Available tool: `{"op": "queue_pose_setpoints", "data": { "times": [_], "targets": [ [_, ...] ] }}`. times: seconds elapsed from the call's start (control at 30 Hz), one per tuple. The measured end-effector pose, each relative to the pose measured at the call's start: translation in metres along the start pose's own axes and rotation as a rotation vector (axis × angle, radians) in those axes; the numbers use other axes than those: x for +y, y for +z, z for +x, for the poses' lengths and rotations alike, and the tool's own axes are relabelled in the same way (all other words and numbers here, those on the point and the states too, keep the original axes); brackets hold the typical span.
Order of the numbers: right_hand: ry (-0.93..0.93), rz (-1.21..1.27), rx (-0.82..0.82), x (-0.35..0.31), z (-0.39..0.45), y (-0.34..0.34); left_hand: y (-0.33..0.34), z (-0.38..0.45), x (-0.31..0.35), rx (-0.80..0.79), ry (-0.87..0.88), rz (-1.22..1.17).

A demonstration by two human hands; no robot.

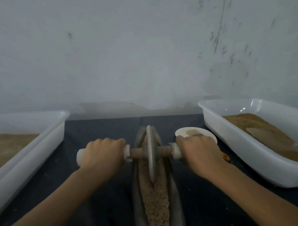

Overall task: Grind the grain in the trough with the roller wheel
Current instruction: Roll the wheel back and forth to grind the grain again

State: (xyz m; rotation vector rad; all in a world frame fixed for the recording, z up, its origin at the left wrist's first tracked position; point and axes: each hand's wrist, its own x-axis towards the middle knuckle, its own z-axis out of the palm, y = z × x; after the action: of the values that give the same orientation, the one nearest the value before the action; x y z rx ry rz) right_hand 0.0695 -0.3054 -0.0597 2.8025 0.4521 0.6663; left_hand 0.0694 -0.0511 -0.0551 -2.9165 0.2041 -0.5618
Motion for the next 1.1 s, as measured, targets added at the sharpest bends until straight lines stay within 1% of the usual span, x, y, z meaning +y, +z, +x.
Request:
{"op": "queue_pose_setpoints", "data": {
  "times": [0.1,0.17,0.23,0.33,0.37,0.43,0.47,0.53,0.57,0.63,0.8,0.9,1.0,1.1],
  "targets": [
    [0.049,0.021,-0.009,0.005,0.028,0.014,0.006,0.024,-0.001,0.041,-0.006,0.02],
    [0.059,0.019,0.002,0.004,0.025,0.013,0.006,0.022,0.0,0.046,0.006,0.038],
    [0.029,0.042,0.0,0.001,0.006,0.004,0.0,0.005,0.002,0.03,0.024,0.046],
    [-0.104,0.032,-0.057,-0.001,-0.035,-0.02,-0.019,-0.036,0.001,-0.085,0.074,0.033],
    [-0.154,0.025,-0.051,-0.001,-0.049,-0.03,-0.027,-0.049,0.0,-0.123,0.094,0.024],
    [-0.192,0.075,0.049,-0.002,-0.071,-0.049,-0.04,-0.07,-0.003,-0.188,0.121,0.007],
    [-0.208,0.093,0.067,-0.001,-0.076,-0.054,-0.046,-0.077,-0.004,-0.229,0.125,0.001],
    [-0.205,0.127,-0.025,-0.003,-0.079,-0.058,-0.05,-0.082,-0.004,-0.283,0.122,0.01],
    [-0.19,0.114,-0.103,-0.005,-0.074,-0.058,-0.049,-0.08,-0.003,-0.269,0.117,0.025],
    [-0.113,0.049,-0.188,-0.006,-0.059,-0.048,-0.041,-0.067,0.0,-0.185,0.092,0.04],
    [-0.014,0.005,-0.018,-0.004,0.004,-0.014,0.002,-0.005,-0.003,-0.052,-0.025,-0.06],
    [0.008,0.003,-0.019,-0.002,0.029,-0.004,0.011,0.016,-0.004,0.0,-0.022,-0.072],
    [0.017,0.055,-0.032,-0.002,0.014,-0.004,0.0,0.001,0.0,0.039,0.039,0.02],
    [-0.022,0.127,-0.127,-0.004,-0.03,-0.02,-0.018,-0.042,0.002,-0.009,0.124,0.04]
  ]
}}
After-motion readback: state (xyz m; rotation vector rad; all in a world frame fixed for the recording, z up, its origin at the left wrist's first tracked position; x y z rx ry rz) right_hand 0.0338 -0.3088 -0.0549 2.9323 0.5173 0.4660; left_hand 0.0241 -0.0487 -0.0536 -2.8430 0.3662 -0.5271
